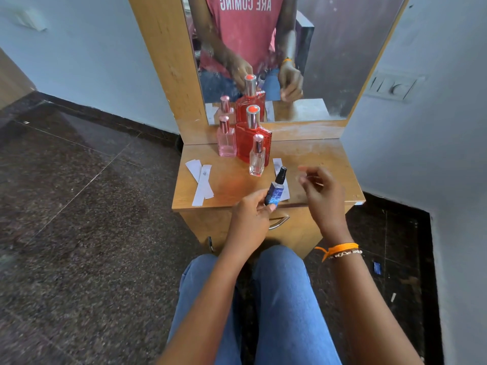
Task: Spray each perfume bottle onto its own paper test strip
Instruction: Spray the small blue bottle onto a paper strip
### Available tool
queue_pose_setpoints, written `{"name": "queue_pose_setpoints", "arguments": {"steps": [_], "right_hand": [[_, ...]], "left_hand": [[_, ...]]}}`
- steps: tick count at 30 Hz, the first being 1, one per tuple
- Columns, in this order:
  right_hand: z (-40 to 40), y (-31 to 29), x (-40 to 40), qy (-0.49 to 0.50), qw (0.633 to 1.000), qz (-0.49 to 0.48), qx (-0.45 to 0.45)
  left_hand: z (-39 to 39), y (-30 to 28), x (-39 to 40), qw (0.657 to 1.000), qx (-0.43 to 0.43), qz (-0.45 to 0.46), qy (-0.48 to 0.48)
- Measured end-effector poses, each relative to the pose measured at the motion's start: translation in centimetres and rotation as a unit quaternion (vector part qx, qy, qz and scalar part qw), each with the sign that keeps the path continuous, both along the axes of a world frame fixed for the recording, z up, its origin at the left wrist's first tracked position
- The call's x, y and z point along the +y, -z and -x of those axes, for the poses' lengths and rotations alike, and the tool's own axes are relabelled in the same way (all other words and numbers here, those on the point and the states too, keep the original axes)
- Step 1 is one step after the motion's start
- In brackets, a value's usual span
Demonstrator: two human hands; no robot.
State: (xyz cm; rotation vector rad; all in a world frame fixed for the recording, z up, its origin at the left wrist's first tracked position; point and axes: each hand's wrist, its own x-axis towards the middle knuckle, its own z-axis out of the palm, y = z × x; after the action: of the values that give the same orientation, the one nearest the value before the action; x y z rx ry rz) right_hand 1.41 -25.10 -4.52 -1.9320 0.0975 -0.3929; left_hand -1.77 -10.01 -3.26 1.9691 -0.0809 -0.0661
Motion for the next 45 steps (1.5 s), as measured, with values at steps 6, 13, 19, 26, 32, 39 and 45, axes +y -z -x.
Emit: {"name": "queue_pose_setpoints", "arguments": {"steps": [6,13,19,26,32,39,45], "right_hand": [[0.8,-3.1,0.7,-0.111,0.975,-0.184,-0.055],[1.2,-3.3,0.9,-0.152,0.976,-0.151,-0.035],[1.6,-3.7,0.7,-0.155,0.970,-0.186,-0.026],[1.6,-3.7,1.2,-0.137,0.976,-0.167,-0.037],[1.8,-3.1,1.8,-0.118,0.984,-0.123,-0.046],[1.4,-3.2,1.0,-0.179,0.975,-0.125,-0.040],[-1.1,-3.8,0.4,-0.166,0.973,-0.139,-0.083]], "left_hand": [[0.1,0.0,0.0,1.000,-0.002,-0.006,0.001],[0.3,0.0,0.1,1.000,0.012,0.003,0.018],[0.9,-0.2,0.1,0.985,0.080,0.143,0.048],[0.9,0.1,-0.2,0.985,0.078,0.149,0.034],[1.1,0.3,-1.4,0.983,0.065,0.174,0.006],[-0.3,-0.8,-1.9,0.983,0.059,0.173,0.019],[-1.3,-1.2,-1.6,0.994,0.007,0.108,-0.005]]}}
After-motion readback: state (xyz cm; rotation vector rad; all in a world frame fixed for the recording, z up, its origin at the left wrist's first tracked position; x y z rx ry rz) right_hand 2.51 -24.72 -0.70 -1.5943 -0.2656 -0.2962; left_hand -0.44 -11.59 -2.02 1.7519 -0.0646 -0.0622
